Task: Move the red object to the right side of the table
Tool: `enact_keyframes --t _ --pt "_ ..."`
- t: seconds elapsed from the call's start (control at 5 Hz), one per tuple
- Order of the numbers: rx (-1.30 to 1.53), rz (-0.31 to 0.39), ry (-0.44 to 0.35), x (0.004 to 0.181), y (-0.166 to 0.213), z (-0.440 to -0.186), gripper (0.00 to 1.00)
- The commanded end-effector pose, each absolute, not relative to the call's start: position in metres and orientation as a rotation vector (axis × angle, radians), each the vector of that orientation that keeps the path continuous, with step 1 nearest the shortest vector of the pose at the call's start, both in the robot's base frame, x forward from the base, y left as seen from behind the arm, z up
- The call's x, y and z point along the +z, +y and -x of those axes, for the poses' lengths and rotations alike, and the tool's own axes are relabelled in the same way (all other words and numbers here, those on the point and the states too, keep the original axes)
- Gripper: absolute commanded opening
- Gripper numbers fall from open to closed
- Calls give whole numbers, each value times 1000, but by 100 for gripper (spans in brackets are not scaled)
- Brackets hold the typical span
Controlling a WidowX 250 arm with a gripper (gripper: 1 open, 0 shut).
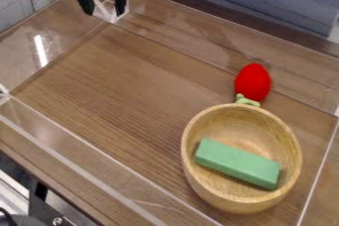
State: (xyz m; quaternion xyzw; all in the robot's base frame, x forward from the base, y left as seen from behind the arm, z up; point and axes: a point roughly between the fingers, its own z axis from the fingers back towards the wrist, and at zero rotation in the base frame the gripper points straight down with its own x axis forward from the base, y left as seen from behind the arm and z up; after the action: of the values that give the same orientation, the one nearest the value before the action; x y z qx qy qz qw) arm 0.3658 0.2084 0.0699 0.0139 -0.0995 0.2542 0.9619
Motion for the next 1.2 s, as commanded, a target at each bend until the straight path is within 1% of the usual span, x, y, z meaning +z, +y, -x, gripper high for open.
enact_keyframes --t 0.0,0.2,0.4,0.8,1.0 --pt "493 -53 -298 111 214 -371 100" --pt "471 -49 -305 120 215 -374 100" --pt "439 -52 -303 125 215 -373 100" --pt "471 -66 -297 113 210 -371 100" --pt "473 -63 -298 111 209 -371 100"
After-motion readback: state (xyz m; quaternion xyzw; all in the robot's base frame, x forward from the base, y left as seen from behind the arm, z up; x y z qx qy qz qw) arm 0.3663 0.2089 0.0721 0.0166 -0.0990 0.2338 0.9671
